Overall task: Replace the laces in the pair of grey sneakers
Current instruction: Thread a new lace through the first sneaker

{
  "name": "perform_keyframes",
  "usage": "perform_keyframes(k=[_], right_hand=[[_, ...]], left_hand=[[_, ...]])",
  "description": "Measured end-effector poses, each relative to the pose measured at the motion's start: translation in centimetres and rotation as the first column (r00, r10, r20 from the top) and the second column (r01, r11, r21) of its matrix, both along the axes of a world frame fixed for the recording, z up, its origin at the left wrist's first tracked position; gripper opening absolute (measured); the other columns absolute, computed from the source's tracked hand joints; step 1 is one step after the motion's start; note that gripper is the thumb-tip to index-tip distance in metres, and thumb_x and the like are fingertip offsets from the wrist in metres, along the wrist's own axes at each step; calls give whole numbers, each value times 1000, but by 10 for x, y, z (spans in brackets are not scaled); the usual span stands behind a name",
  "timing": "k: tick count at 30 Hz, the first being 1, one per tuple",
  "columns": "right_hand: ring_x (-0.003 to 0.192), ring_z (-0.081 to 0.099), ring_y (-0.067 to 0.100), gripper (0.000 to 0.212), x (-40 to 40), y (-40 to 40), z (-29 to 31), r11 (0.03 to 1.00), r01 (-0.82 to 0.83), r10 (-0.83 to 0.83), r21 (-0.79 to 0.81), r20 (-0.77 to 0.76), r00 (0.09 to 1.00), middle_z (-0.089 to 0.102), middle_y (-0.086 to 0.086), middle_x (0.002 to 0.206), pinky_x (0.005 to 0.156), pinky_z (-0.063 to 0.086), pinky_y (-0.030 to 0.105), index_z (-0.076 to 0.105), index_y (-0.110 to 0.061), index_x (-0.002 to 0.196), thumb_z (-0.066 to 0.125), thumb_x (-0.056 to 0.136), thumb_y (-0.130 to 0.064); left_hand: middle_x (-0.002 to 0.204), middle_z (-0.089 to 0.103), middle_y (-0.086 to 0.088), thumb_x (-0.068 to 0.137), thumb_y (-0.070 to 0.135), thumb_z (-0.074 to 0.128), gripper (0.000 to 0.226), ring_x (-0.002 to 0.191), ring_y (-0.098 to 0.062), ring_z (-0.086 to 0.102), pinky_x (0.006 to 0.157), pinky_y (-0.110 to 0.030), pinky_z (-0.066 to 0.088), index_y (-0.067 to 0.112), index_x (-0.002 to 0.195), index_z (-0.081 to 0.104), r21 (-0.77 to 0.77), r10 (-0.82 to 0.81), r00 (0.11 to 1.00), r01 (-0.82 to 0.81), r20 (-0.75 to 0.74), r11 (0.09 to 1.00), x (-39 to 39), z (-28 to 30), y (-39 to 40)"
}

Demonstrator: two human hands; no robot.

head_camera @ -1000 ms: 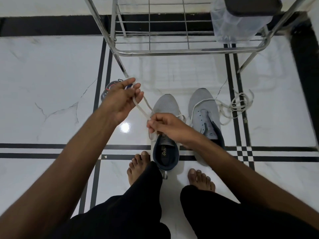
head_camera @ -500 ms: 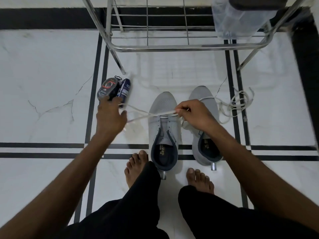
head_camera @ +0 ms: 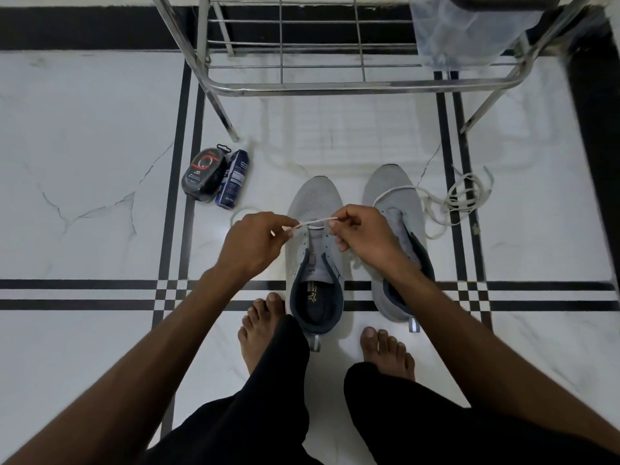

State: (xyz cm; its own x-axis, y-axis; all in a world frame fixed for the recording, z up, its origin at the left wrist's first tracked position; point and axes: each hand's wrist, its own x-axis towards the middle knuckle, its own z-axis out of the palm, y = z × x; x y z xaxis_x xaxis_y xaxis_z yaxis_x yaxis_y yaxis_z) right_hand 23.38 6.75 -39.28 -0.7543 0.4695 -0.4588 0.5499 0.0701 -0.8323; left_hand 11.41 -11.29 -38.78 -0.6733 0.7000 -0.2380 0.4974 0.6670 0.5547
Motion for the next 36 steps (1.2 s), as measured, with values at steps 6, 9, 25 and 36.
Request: perform_keyframes(k=[6, 9, 25, 36], right_hand=[[99, 57, 15, 42, 1, -21, -23, 915, -316, 254, 251, 249, 935, 52, -4, 112, 85, 51, 34, 60, -27, 115, 76, 78, -40], [102, 54, 16, 45, -1, -26, -28, 886, -349, 269, 306, 275, 923, 43, -8, 109, 87, 50, 36, 57, -30, 116, 75, 77, -42], [100, 54, 26, 53, 3, -36, -26, 798, -347, 191, 494, 339, 921, 50, 10, 116, 82, 50, 38, 50, -14, 118, 74, 79, -39], [87, 69, 14, 31, 6, -10, -19, 987, -54, 14, 155, 248, 969, 70, -5, 89, 83, 59, 35, 71, -14, 111, 73, 81, -8]], left_hand=[[97, 68, 2, 95, 27, 57, 22, 89, -22, 64, 69, -30, 43, 28, 109, 74, -75, -29, 993, 20, -117, 997, 12, -15, 5], [103, 65, -2, 95, 31, 56, 22, 86, -24, 65, 69, -33, 45, 22, 107, 73, -149, -84, 988, 65, -126, 987, 16, -17, 12], [107, 63, -5, 97, 24, 56, 20, 100, -27, 61, 71, -29, 35, 22, 109, 72, -177, -225, 974, 219, -17, 960, 7, -20, 43], [101, 56, -2, 94, 25, 60, 11, 91, -27, 61, 68, -30, 34, 20, 97, 69, -220, -164, 986, 155, -23, 963, 12, -27, 52]])
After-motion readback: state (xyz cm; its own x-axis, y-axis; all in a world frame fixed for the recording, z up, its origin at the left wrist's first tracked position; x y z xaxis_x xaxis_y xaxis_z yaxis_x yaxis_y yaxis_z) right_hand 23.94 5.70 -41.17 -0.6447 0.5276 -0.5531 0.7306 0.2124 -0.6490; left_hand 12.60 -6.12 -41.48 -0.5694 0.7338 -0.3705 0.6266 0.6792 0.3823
